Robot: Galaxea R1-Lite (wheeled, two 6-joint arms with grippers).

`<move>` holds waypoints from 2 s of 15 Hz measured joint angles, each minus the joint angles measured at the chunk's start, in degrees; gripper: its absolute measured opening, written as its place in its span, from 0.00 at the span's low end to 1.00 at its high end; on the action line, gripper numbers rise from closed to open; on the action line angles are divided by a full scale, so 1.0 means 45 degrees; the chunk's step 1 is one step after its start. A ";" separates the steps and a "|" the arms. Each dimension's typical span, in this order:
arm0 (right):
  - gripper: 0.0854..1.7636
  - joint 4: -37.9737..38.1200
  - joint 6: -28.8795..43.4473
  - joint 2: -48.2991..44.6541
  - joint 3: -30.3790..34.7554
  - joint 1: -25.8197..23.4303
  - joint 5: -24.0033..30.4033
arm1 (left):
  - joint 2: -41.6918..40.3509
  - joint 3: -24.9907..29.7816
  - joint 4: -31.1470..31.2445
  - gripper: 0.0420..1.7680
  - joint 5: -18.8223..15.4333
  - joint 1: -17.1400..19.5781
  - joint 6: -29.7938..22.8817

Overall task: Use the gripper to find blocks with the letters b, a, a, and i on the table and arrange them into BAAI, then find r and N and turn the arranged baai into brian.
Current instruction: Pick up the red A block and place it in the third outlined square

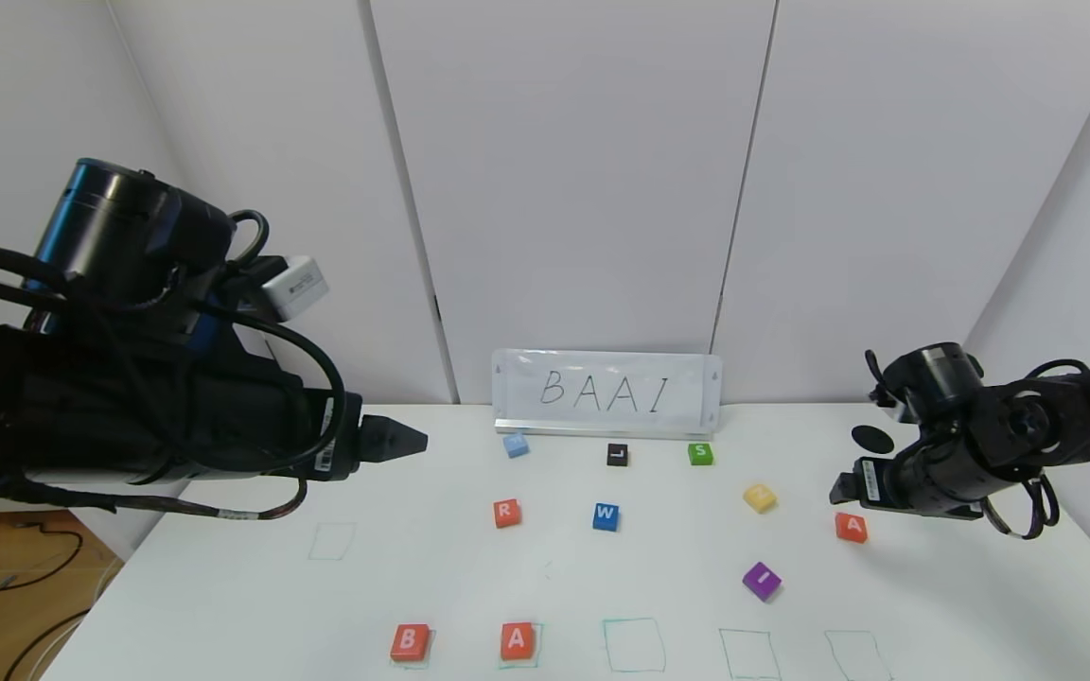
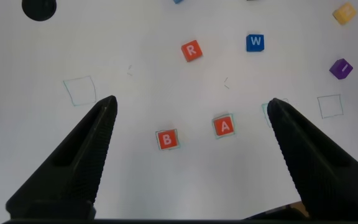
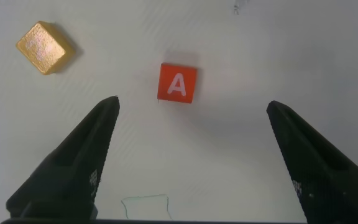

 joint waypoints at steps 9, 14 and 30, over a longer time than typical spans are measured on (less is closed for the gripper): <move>0.97 -0.0845 0.1476 0.1127 -0.0014 0.0303 -0.0146 | -0.0027 0.0054 -0.0043 0.97 0.0190 -0.0041 0.0062; 0.97 -0.1078 0.1690 0.1457 -0.0014 0.0236 -0.0165 | 0.0005 0.0363 -0.0677 0.97 0.0366 -0.0073 0.0233; 0.47 -0.1341 0.1812 0.1891 0.0022 0.0228 -0.0122 | 0.0000 0.0461 -0.0702 0.97 0.0390 -0.0152 0.0238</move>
